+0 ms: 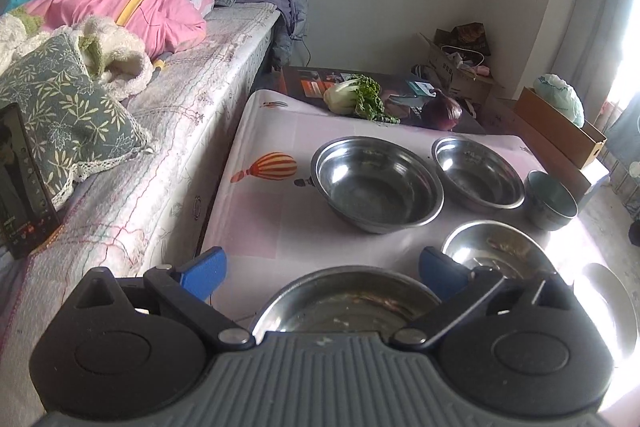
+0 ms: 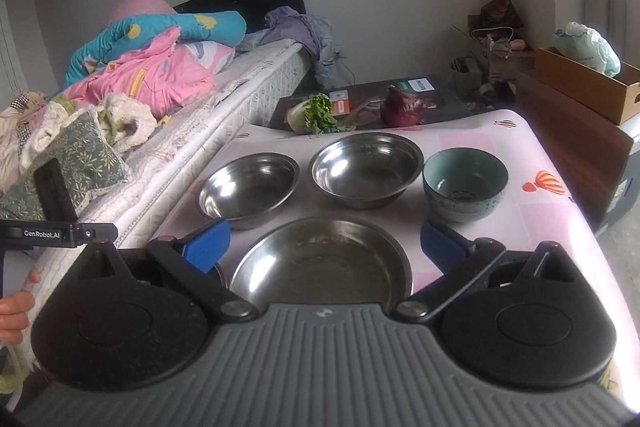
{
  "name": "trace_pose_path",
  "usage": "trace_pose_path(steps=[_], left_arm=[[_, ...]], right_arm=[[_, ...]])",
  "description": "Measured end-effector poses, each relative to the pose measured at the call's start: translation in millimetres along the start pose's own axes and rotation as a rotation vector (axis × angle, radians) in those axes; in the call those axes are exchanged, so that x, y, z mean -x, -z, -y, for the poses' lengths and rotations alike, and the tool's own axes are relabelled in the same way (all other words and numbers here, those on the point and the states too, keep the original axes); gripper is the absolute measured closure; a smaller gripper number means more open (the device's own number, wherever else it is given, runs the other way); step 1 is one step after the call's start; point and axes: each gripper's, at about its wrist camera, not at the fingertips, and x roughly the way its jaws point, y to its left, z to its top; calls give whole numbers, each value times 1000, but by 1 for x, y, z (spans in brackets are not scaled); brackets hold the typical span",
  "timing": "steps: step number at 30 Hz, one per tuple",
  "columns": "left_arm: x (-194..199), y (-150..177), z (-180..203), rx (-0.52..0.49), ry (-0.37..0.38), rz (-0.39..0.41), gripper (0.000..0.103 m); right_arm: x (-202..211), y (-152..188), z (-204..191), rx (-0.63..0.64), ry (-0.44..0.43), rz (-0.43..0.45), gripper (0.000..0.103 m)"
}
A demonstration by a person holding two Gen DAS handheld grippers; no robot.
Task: Organize plates and bowls
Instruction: 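Close the left tool on a steel bowl rim while the right tool grips another steel bowl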
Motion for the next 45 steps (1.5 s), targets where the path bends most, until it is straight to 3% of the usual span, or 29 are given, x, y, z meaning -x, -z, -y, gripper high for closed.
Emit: trace_pose_path(steps=[4, 6, 8, 13, 18, 22, 24, 26, 29, 45], left_arm=[[-39, -31, -7, 1, 48, -53, 1], [-62, -44, -11, 17, 70, -105, 3], [-86, -55, -13, 27, 63, -153, 7], [-130, -68, -10, 15, 46, -256, 11], [-155, -77, -4, 1, 1, -268, 28], [-169, -81, -2, 5, -5, -292, 45], [-175, -82, -2, 10, -9, -303, 57], [-181, -82, -3, 16, -3, -323, 76], [-186, -81, -3, 18, -6, -338, 85], [-170, -71, -20, 56, 7, -379, 87]], right_arm=[[-61, -36, 4, -34, -84, -66, 3], [-97, -48, 7, -75, -122, -132, 12], [-131, -55, 8, -107, -144, -199, 29], [-203, -50, 4, -158, -182, -350, 48], [-244, -45, 1, -189, -171, -429, 63], [-265, -44, 2, -207, -163, -468, 74], [-274, -43, 4, -219, -158, -485, 79], [-280, -42, 7, -227, -162, -499, 85], [-286, -40, 7, -224, -164, -507, 89], [-287, -35, 2, -225, -219, -528, 91]])
